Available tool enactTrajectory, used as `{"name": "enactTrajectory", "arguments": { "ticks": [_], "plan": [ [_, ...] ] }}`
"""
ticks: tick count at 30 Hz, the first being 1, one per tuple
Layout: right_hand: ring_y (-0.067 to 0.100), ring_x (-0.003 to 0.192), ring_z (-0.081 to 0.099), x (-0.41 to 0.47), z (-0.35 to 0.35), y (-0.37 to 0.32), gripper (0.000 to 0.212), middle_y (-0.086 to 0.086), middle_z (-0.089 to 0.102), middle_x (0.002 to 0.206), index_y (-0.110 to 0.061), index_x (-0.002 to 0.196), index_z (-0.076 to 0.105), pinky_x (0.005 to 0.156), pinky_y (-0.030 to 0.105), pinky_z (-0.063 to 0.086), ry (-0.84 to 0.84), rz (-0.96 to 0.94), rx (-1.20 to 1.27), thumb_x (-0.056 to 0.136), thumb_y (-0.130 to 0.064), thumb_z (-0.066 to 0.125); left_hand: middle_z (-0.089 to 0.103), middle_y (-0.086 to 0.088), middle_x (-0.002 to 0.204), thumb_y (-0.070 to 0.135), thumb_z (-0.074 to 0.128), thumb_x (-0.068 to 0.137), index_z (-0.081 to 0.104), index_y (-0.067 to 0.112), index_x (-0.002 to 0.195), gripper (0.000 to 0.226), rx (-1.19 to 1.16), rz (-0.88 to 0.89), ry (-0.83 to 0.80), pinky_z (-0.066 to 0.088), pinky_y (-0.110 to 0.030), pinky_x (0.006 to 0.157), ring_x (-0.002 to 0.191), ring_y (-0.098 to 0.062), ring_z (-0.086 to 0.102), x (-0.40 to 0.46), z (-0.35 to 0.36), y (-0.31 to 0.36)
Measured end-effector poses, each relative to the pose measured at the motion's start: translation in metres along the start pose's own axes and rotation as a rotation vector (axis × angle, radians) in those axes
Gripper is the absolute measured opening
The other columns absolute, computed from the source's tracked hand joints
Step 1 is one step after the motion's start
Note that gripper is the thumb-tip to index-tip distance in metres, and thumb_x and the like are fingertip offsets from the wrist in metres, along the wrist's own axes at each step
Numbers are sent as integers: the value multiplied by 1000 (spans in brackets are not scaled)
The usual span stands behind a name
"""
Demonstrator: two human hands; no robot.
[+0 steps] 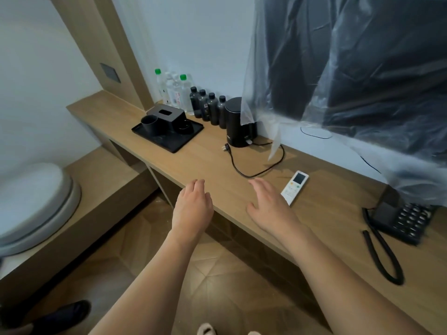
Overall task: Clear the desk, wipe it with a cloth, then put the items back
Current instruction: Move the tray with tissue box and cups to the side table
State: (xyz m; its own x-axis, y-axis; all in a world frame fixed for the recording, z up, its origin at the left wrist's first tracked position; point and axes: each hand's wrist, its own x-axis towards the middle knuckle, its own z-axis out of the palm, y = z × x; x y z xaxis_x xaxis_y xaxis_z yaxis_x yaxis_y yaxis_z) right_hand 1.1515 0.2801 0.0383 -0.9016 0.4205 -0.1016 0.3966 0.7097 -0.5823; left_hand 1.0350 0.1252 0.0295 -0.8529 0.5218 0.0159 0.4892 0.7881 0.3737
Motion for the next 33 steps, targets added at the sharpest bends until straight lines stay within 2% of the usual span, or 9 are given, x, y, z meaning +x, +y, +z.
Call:
{"name": "enactTrajectory", "arguments": {
  "ticks": [8, 16, 25, 33],
  "plan": [
    [15, 148, 23, 108, 39, -62, 64, -5, 22, 161, -24, 155, 23, 119, 36, 28, -18, -4, -3, 98, -25, 52, 45, -7, 153, 25, 41, 107, 36, 11, 153, 48, 19, -4, 29, 32, -34, 118, 141, -23, 42, 97, -23, -76],
    [14, 146, 27, 227, 81, -175, 65, -7, 25, 160, -26, 155, 24, 117, 37, 33, -17, -78, -37, 98, -25, 55, 47, -8, 150, 27, 40, 108, 39, 11, 152, 47, -16, -53, 102, 36, -32, 116, 138, -22, 45, 198, -80, -191],
    [14, 148, 25, 355, 143, -242, 63, -6, 23, 162, -27, 154, 25, 118, 35, 31, -98, -128, -83, 98, -22, 55, 44, -8, 154, 26, 41, 107, 39, 12, 152, 46, -95, -163, 71, 35, -36, 119, 141, -21, 43, 298, -97, -305],
    [16, 146, 27, 496, 175, -296, 62, -1, 30, 159, -19, 153, 30, 120, 35, 27, -106, -298, -101, 96, -19, 53, 43, -10, 153, 25, 40, 107, 38, 9, 152, 48, -98, -269, 94, 35, -35, 115, 139, -24, 44, 407, -121, -382]
  ]
}}
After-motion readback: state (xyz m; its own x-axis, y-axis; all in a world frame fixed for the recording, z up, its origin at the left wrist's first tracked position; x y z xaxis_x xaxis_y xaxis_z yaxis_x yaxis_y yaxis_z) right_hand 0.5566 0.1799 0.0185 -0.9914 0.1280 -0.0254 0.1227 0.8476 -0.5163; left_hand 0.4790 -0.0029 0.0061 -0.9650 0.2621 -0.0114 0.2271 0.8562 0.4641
